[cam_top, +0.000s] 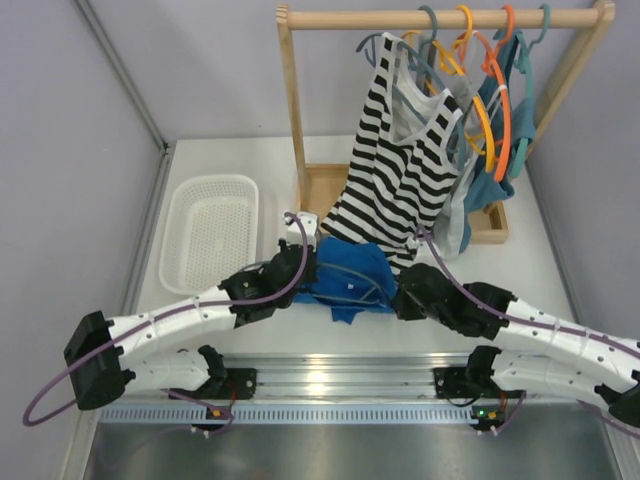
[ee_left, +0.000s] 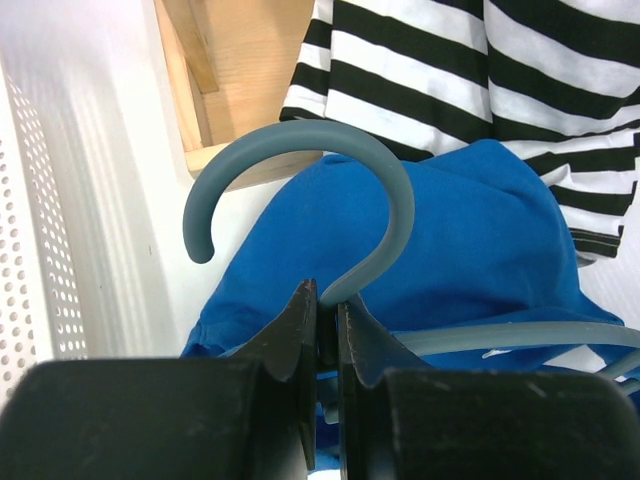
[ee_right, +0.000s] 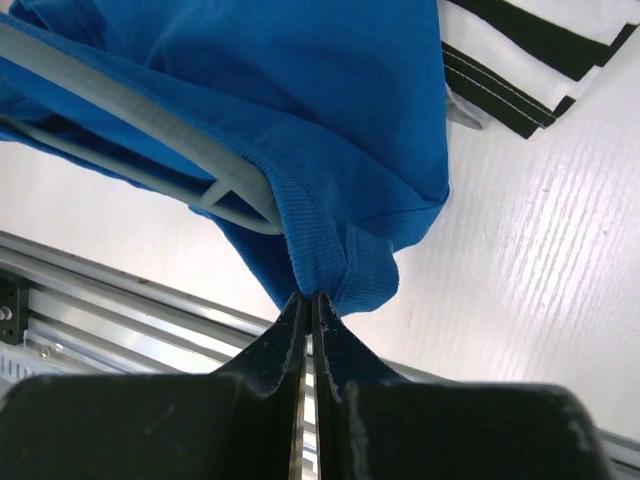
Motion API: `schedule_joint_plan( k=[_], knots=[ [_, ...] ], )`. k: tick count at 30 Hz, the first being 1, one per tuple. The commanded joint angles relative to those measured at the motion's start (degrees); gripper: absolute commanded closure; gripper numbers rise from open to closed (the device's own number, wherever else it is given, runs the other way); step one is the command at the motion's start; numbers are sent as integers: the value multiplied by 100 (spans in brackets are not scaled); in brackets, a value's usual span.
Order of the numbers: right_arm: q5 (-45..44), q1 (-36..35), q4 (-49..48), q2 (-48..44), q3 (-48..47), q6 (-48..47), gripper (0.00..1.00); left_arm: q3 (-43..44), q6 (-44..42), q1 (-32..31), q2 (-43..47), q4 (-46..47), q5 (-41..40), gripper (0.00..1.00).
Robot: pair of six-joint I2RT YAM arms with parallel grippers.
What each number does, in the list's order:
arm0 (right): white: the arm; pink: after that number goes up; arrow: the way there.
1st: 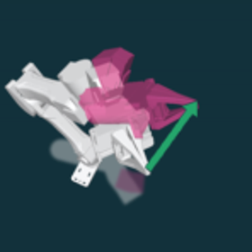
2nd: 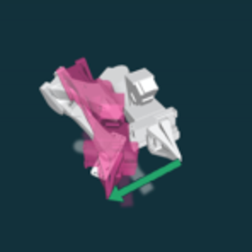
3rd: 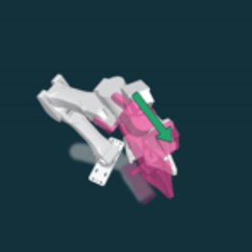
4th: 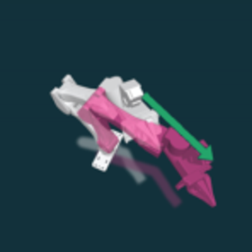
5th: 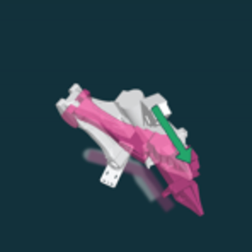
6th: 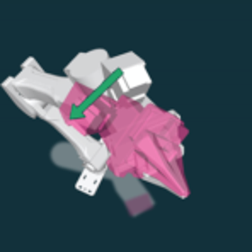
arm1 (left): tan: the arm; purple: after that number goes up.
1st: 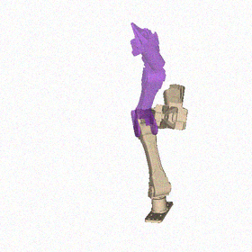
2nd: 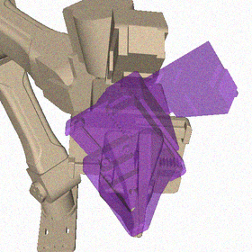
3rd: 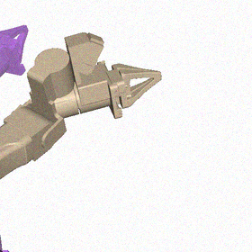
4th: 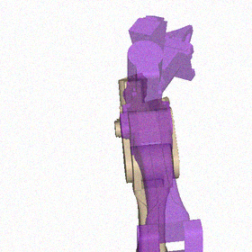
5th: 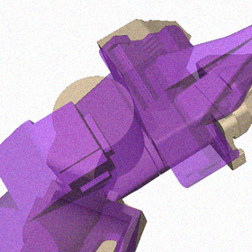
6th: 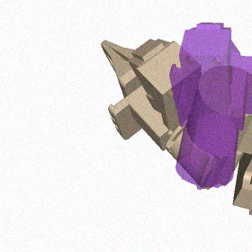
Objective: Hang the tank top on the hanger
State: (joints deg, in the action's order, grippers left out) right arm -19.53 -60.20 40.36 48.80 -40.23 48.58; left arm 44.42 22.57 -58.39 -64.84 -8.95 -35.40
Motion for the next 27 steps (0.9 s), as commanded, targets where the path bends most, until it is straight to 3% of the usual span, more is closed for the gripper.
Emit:
schedule_joint_plan(
  k=[1,13,27],
  knots=[
    [-42,79,183,191,-590,-269,100,207,-33,12,-64,614,6,100],
    [-209,141,130,1351,-2129,-946,100,593,-147,-173,-231,842,138,100],
    [-209,430,209,1914,-3527,-1588,100,945,-384,-542,103,851,86,100]
  ],
)
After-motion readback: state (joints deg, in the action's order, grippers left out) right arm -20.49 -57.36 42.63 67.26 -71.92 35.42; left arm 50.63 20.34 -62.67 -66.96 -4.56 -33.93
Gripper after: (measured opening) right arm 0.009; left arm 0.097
